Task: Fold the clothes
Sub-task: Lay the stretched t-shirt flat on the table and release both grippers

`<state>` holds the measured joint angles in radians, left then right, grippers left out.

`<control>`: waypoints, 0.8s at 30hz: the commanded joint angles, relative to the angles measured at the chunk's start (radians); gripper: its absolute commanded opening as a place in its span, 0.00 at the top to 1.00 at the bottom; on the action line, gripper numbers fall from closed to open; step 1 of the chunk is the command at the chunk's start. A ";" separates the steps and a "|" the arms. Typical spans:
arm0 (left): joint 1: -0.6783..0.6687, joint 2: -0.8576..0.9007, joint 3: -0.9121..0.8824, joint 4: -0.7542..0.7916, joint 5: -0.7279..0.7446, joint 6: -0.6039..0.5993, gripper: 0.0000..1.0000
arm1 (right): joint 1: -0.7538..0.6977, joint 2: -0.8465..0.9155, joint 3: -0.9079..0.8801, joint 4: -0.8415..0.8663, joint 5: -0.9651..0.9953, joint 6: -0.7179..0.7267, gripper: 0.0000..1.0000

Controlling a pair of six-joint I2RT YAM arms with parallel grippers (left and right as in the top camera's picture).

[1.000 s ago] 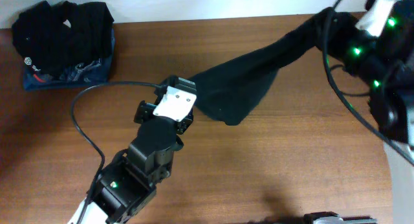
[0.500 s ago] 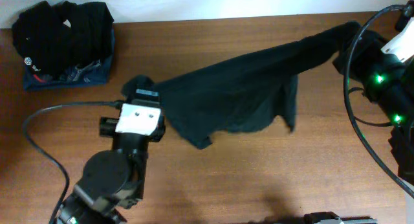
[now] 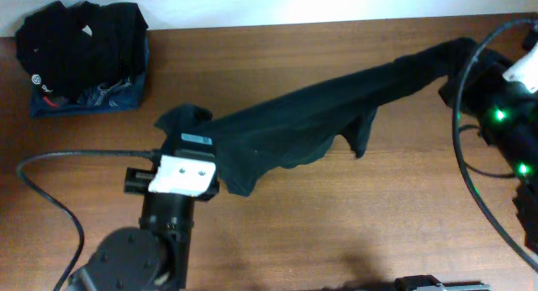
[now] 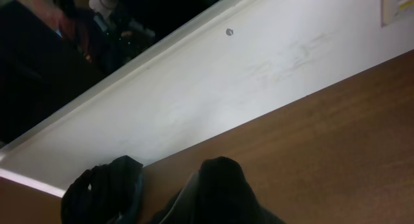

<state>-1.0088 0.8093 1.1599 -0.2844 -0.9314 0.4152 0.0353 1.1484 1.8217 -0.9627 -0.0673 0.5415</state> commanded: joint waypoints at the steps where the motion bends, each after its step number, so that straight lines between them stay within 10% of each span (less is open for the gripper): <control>1: -0.092 -0.007 0.028 0.008 -0.170 0.048 0.99 | -0.003 -0.044 0.024 -0.003 0.034 -0.010 0.96; 12: -0.062 0.150 0.029 0.023 -0.201 0.047 0.99 | -0.003 0.094 0.024 0.002 0.031 0.062 0.96; 24: 0.312 0.676 0.029 0.340 0.006 0.046 0.90 | -0.003 0.475 0.024 0.163 0.111 0.061 0.96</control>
<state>-0.7471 1.4265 1.1744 -0.0067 -0.9634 0.4561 0.0349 1.5787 1.8328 -0.8242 0.0120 0.5991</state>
